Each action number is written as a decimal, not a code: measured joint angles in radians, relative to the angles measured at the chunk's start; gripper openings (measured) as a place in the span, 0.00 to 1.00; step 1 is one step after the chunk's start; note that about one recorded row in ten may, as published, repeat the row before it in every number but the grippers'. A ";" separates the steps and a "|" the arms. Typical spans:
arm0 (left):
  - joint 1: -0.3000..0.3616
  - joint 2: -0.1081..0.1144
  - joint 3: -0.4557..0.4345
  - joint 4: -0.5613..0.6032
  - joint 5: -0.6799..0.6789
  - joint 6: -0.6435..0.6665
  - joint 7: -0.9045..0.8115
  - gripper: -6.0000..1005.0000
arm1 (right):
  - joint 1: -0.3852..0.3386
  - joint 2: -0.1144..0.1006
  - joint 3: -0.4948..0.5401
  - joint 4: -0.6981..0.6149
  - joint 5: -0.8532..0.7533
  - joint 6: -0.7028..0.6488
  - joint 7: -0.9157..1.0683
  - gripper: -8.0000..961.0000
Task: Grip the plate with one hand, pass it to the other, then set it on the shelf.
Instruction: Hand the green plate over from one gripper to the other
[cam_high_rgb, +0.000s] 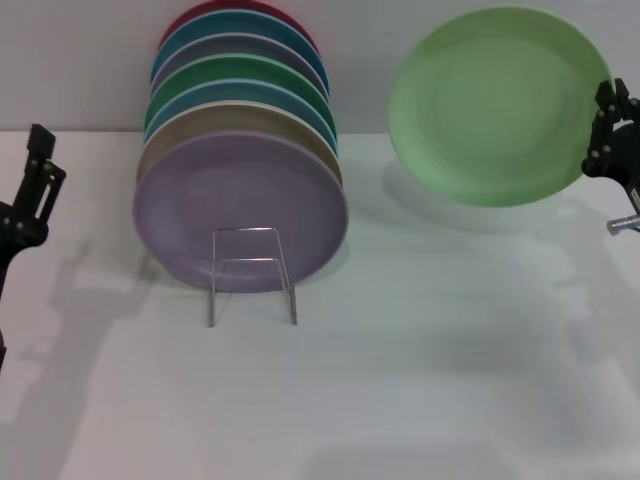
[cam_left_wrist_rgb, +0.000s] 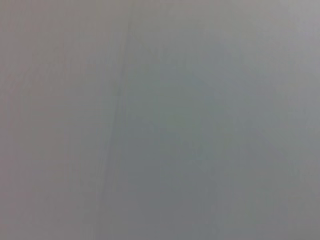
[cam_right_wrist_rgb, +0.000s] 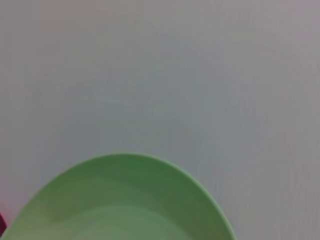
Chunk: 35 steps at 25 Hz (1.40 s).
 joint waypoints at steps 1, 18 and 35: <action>0.002 0.000 0.010 -0.001 0.000 0.008 0.000 0.78 | -0.004 0.000 -0.007 -0.003 0.000 -0.011 0.005 0.03; 0.063 -0.001 0.190 -0.069 -0.001 0.056 0.010 0.78 | -0.181 0.006 -0.371 0.002 0.134 -0.292 -0.021 0.03; 0.074 0.002 0.402 -0.069 0.000 -0.010 0.017 0.78 | -0.213 0.006 -0.784 0.111 0.471 -0.339 -0.347 0.03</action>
